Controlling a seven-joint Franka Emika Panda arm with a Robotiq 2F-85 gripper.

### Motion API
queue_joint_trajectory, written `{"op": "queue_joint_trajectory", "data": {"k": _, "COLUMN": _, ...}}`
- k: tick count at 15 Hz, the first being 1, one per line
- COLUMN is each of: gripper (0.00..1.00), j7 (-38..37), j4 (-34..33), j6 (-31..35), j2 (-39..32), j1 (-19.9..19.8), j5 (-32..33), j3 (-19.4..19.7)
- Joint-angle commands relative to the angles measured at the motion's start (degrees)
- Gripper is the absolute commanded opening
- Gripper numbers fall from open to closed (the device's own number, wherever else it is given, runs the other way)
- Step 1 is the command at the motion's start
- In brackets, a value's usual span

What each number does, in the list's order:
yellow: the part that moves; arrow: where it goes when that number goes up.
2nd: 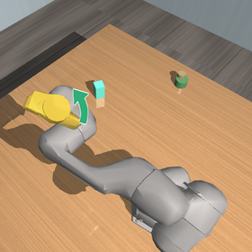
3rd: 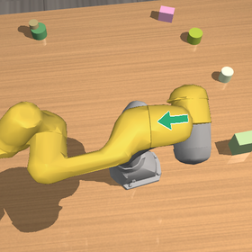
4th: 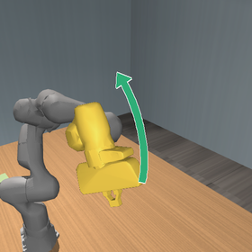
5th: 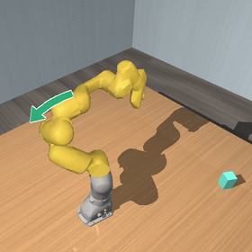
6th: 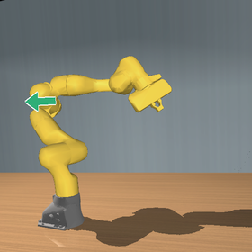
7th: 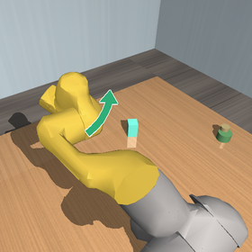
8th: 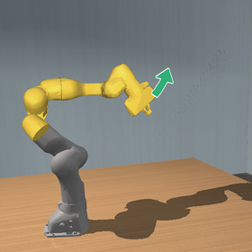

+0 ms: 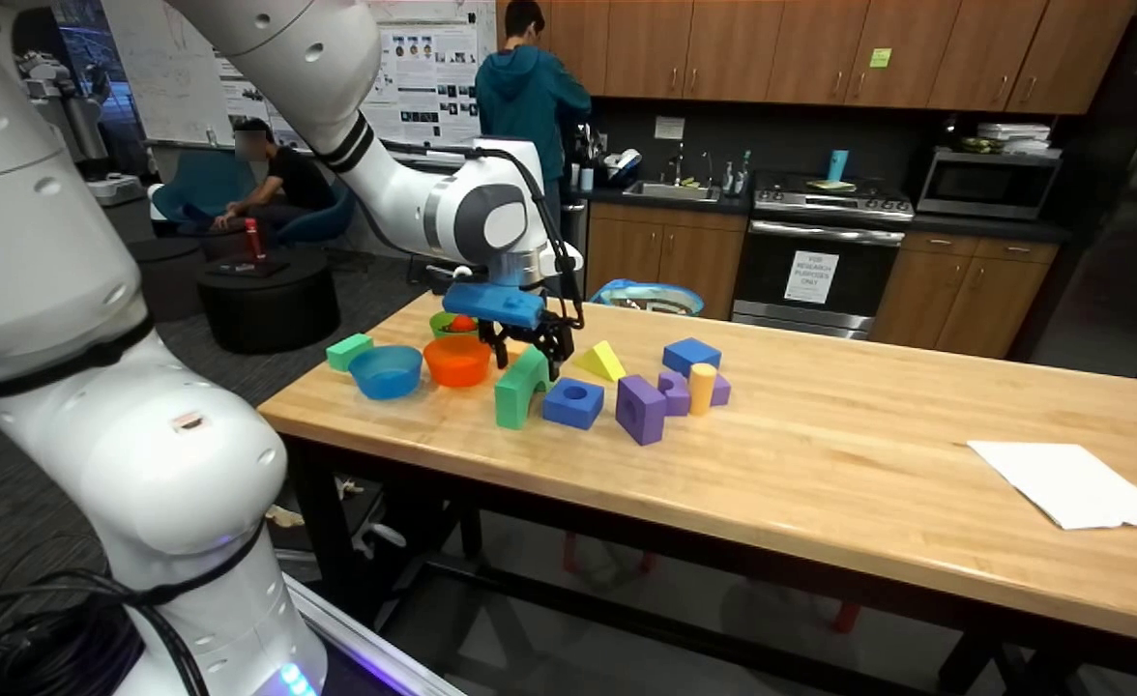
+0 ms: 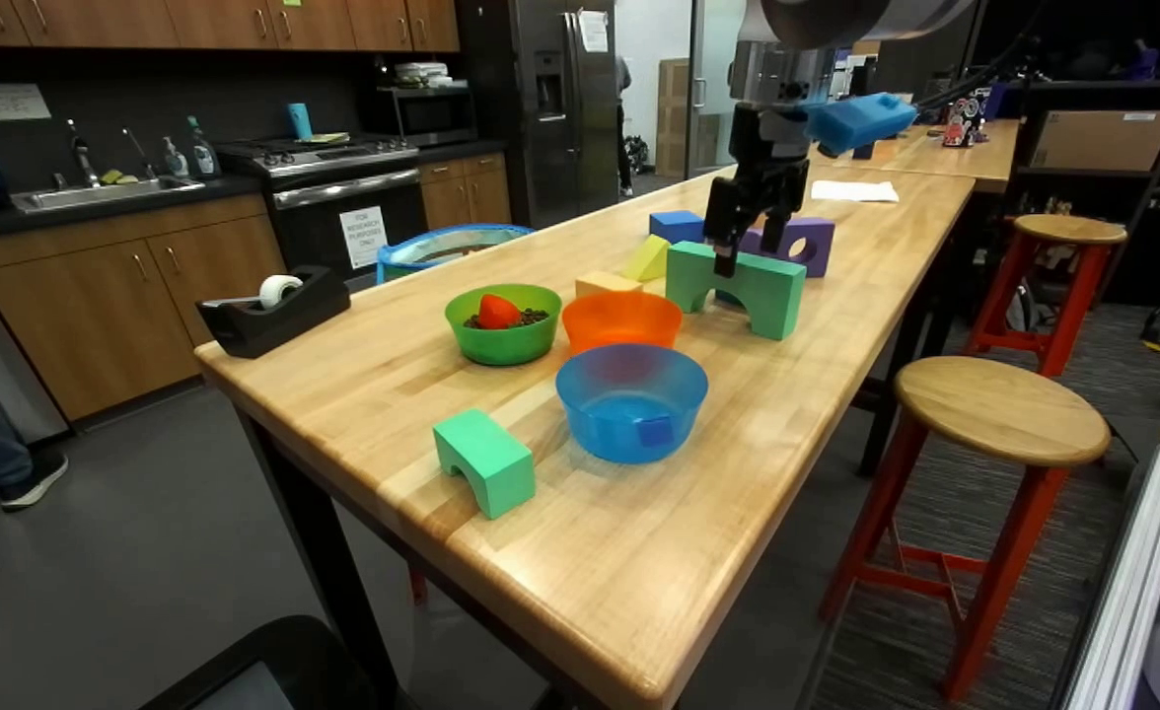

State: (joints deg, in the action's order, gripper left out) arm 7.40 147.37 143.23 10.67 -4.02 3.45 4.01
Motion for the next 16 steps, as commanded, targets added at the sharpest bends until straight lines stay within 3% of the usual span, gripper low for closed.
{"op": "queue_joint_trajectory", "data": {"k": 1, "gripper": 1.00, "j7": -0.07, "j4": -0.84, "j6": 1.18, "j2": -1.54, "j1": -0.20, "j5": 1.97, "j3": -0.04}}
{"op": "queue_joint_trajectory", "data": {"k": 2, "gripper": 0.75, "j7": -0.09, "j4": -0.93, "j6": 1.27, "j2": -1.77, "j1": -0.19, "j5": 2.21, "j3": -0.07}}
{"op": "queue_joint_trajectory", "data": {"k": 5, "gripper": 0.61, "j7": -0.07, "j4": -1.33, "j6": 1.06, "j2": -2.18, "j1": -0.13, "j5": 2.64, "j3": -0.09}}
{"op": "queue_joint_trajectory", "data": {"k": 10, "gripper": 0.21, "j7": -0.07, "j4": -2.08, "j6": 0.53, "j2": -2.50, "j1": -0.06, "j5": 2.67, "j3": -0.11}}
{"op": "queue_joint_trajectory", "data": {"k": 11, "gripper": 0.16, "j7": -0.23, "j4": -2.07, "j6": 0.37, "j2": -2.37, "j1": -0.06, "j5": 2.73, "j3": -0.13}}
{"op": "queue_joint_trajectory", "data": {"k": 16, "gripper": 0.16, "j7": -0.94, "j4": -0.88, "j6": -0.07, "j2": -1.02, "j1": -0.29, "j5": 4.11, "j3": -0.19}}
